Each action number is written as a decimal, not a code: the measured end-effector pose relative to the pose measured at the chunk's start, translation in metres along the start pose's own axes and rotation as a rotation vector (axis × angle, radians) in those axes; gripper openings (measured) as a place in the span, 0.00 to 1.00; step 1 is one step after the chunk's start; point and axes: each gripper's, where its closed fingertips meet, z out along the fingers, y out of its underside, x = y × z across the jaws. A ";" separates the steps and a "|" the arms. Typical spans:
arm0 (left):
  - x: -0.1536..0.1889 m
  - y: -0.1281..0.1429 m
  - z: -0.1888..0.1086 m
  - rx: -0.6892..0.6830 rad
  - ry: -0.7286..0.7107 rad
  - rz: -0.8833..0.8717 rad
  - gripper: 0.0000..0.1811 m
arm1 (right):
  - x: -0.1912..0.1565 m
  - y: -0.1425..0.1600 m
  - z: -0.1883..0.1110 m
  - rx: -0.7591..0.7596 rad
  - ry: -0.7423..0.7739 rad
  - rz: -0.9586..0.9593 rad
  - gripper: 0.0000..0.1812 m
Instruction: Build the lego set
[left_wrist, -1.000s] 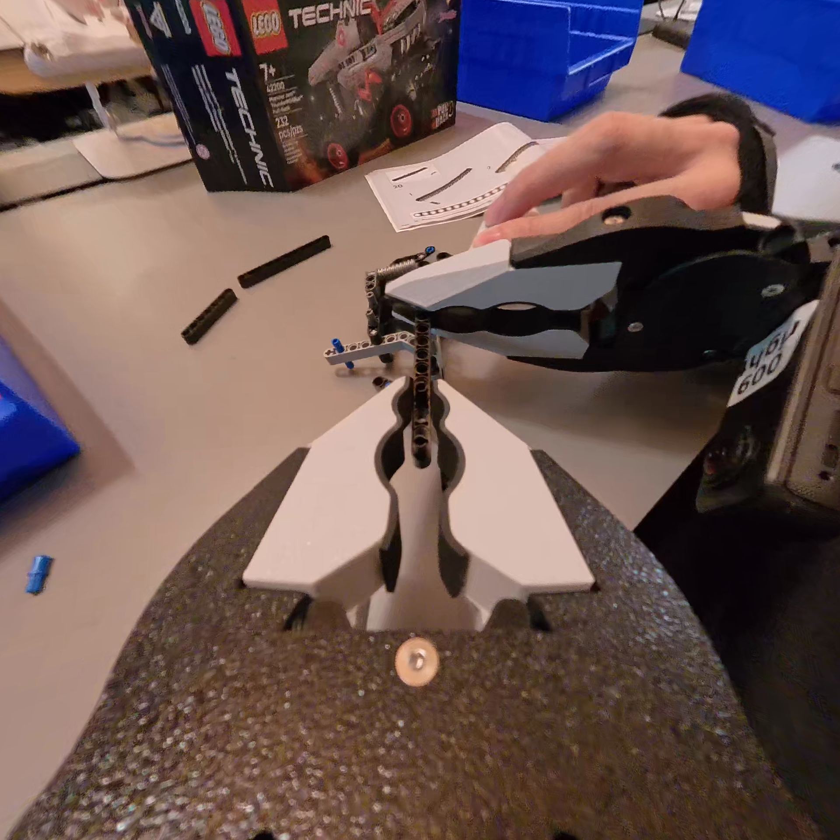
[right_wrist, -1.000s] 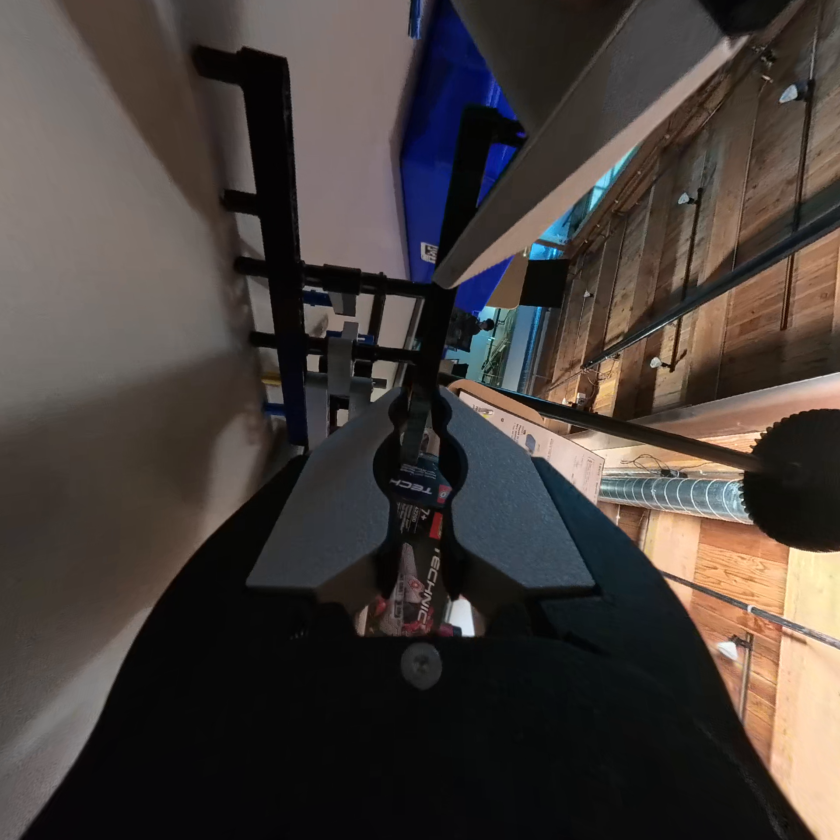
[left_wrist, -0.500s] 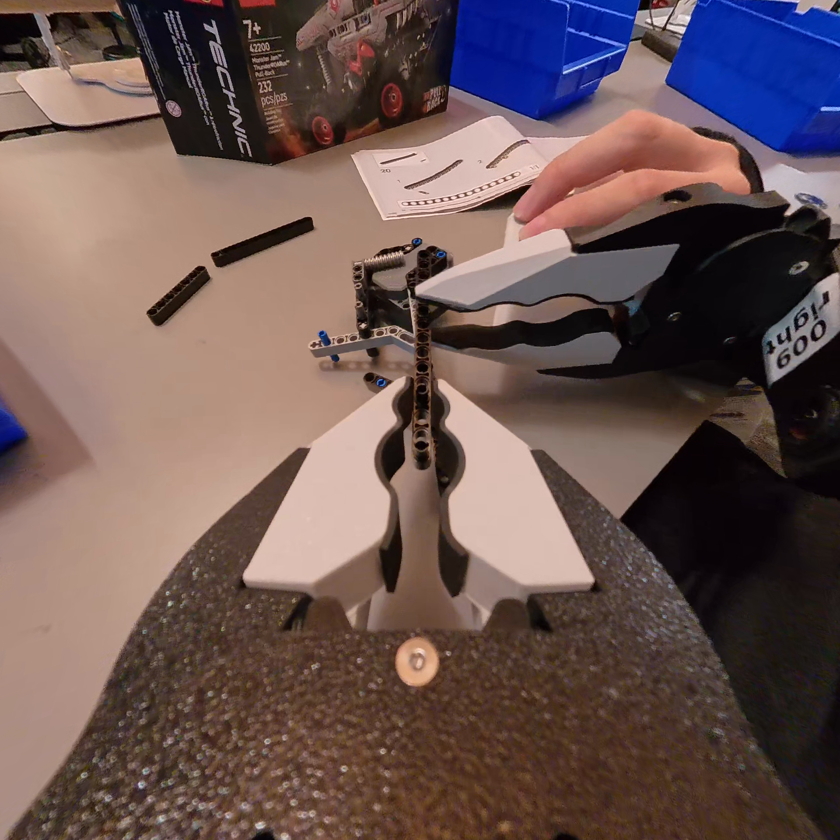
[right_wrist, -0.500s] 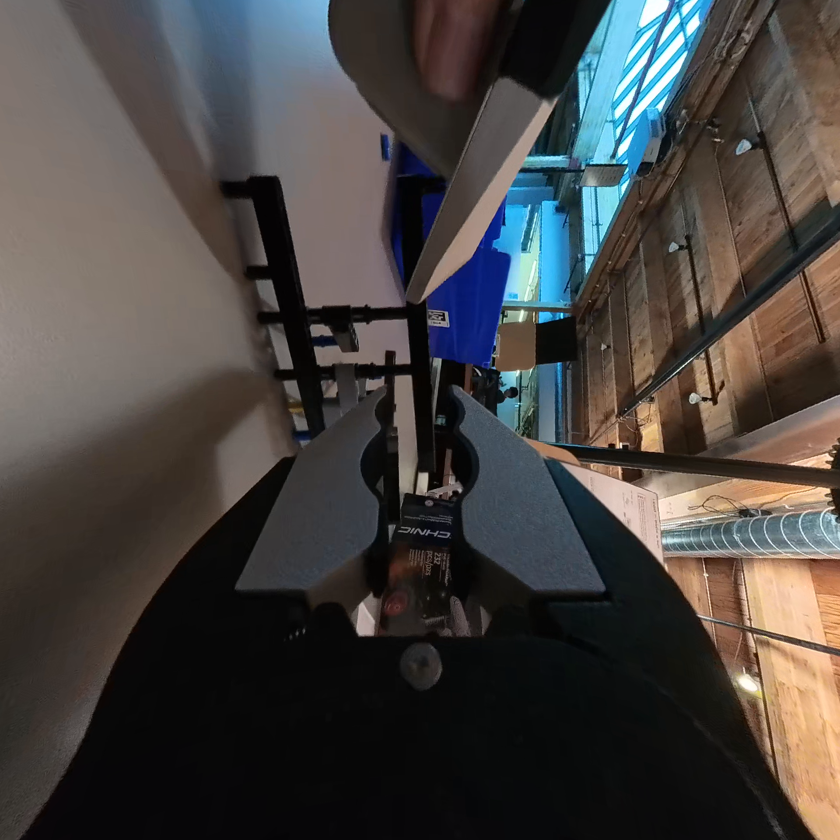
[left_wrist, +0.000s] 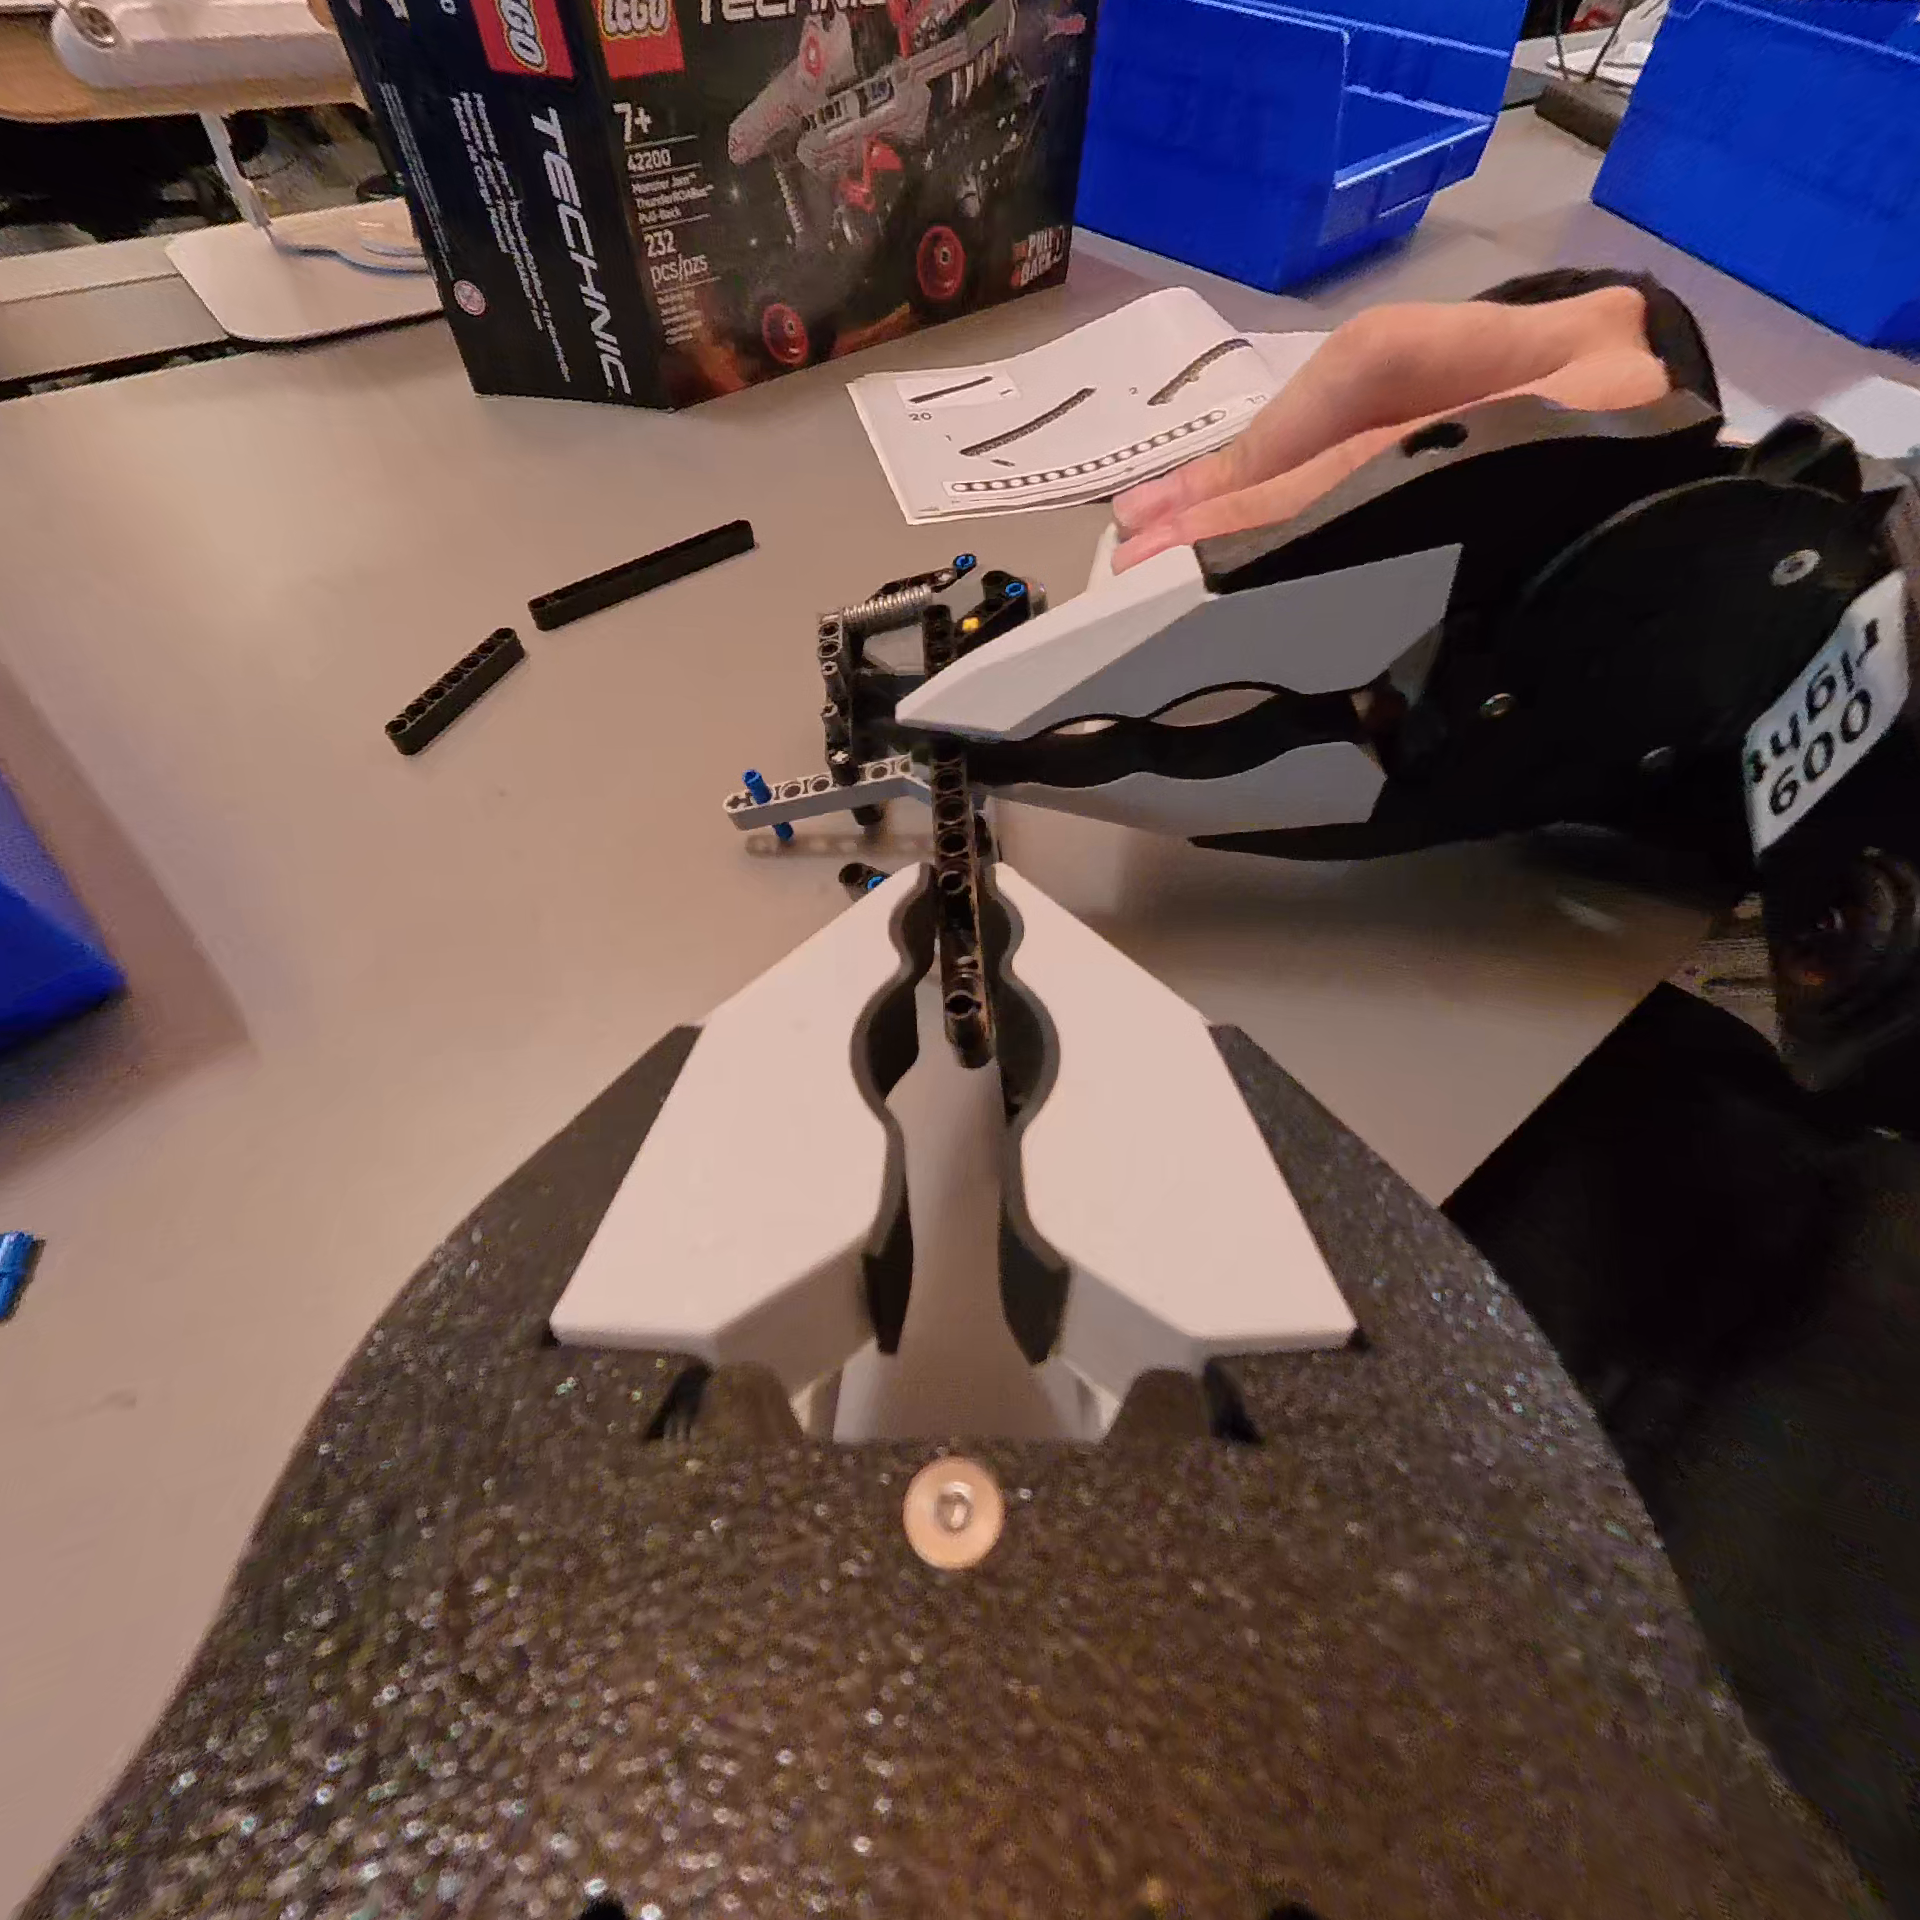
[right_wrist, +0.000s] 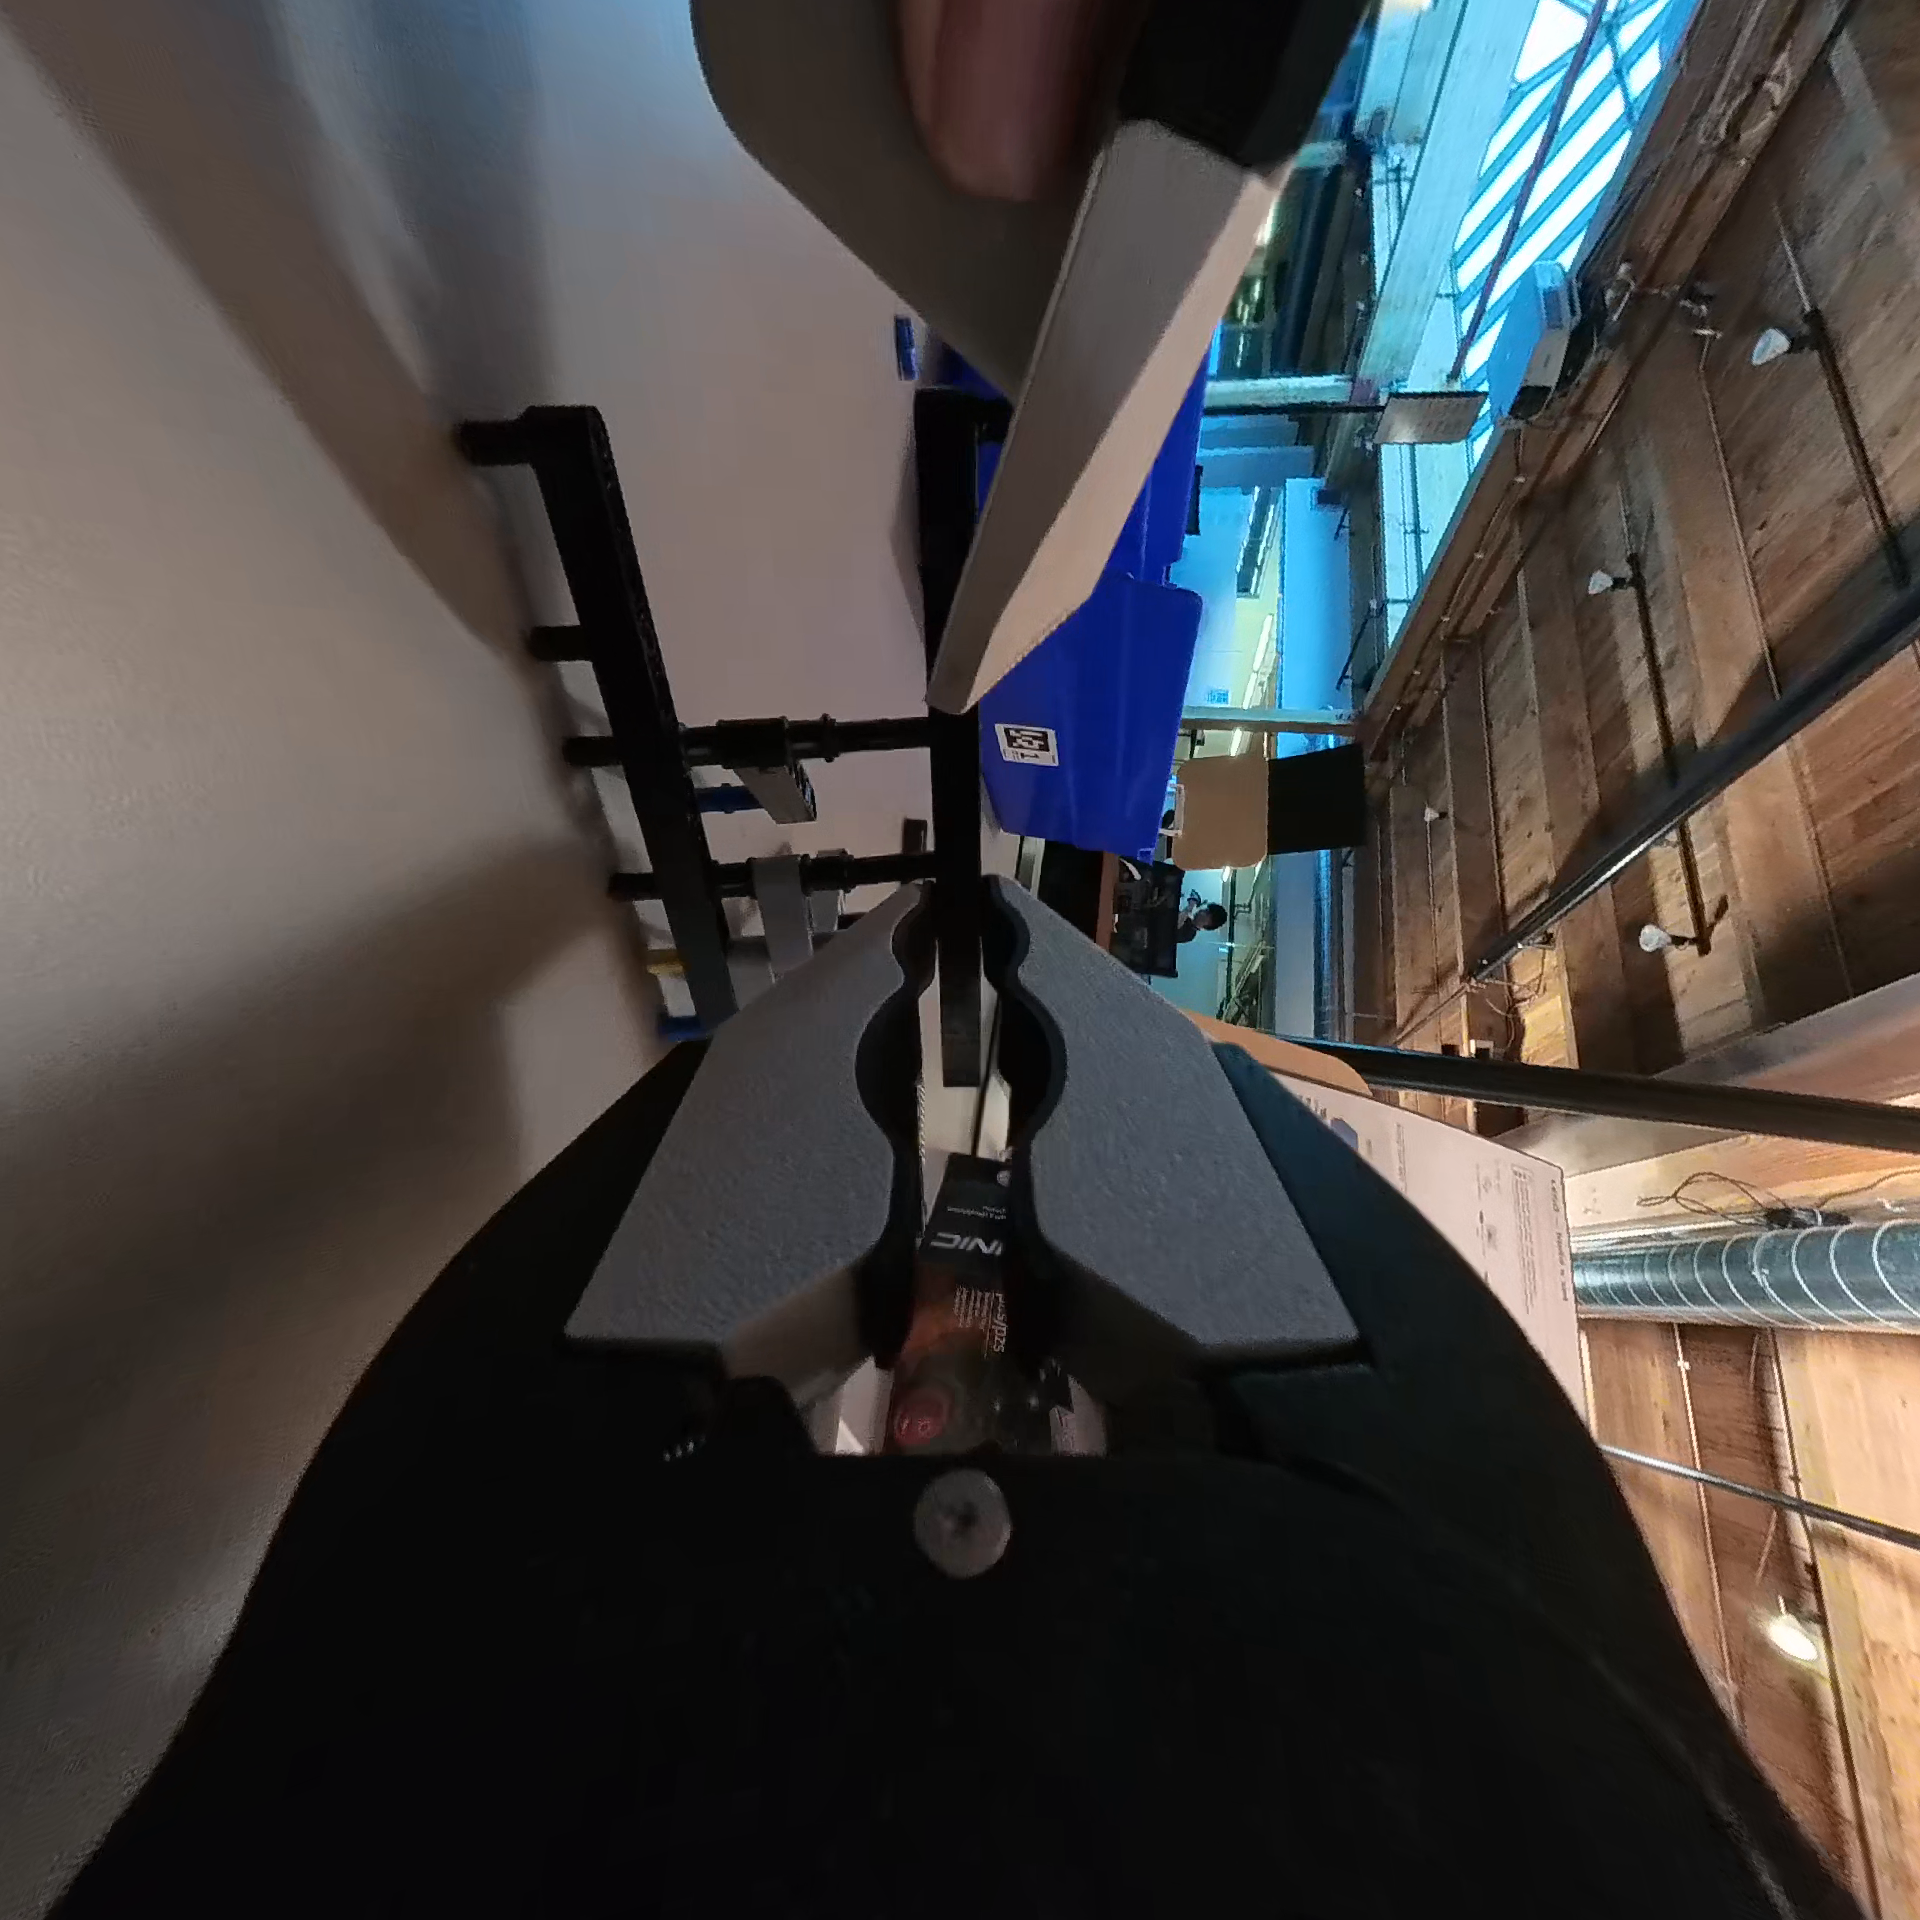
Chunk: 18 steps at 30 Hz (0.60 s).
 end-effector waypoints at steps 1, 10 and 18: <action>0.000 0.000 0.000 0.003 -0.001 0.001 0.03 | 0.000 -0.001 0.000 0.007 -0.007 -0.008 0.03; 0.002 0.000 0.000 0.012 -0.006 0.031 0.03 | 0.002 -0.002 0.003 -0.024 -0.022 -0.075 0.03; 0.003 0.001 -0.001 0.014 -0.005 -0.019 0.03 | -0.001 0.000 0.000 0.010 -0.092 -0.060 0.03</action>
